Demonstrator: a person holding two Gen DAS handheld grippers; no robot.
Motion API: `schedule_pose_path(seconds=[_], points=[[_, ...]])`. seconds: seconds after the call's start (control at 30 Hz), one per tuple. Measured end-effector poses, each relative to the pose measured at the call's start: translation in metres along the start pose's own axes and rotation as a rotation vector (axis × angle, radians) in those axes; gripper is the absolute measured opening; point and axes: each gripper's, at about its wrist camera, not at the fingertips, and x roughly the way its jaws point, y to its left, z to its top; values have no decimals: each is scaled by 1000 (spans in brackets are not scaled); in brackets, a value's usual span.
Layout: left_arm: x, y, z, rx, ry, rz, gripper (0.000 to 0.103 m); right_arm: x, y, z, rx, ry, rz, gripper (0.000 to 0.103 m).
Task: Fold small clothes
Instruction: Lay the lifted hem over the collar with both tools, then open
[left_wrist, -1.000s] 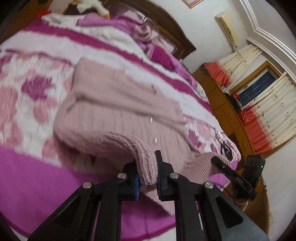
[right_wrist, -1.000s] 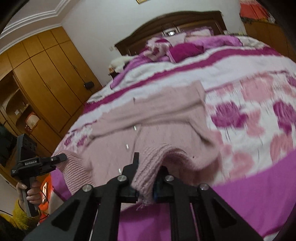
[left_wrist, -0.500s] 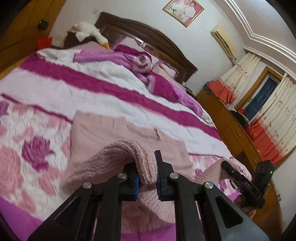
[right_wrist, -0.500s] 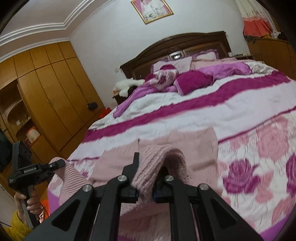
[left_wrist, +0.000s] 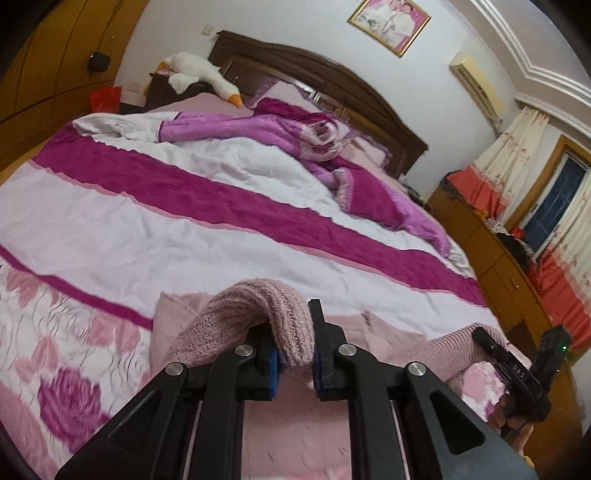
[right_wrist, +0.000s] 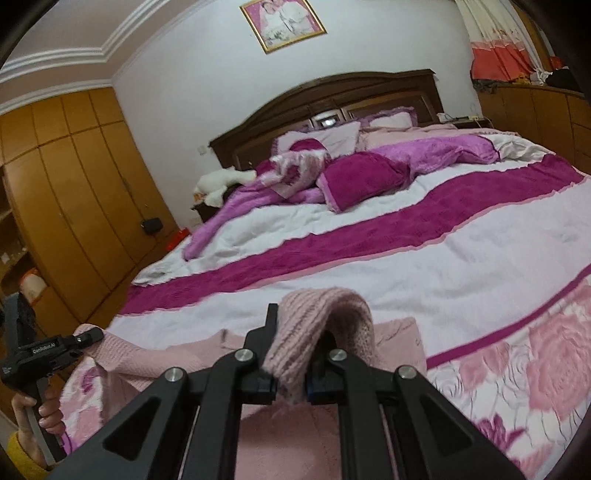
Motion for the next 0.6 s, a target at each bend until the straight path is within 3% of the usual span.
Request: schedule_pose_path(seconds=[0.2,0.33,0.4,0.5,0.6], points=[[68,20,-4,61,76,119,0,70,-32,-14,58,93,-100,12],[111,37,-16,102,192,199,0,113,-61,-37,117,214,-208,33],[116,40,-19,111,225,201,0,116,-70,-43,142,217,-182,34],[102,35,-19,129,201,172,0,108,-70,-39,147,217,-143,50],[83,31,-10,120,176,125,0,92,-63,-34,102,194,-141,52]])
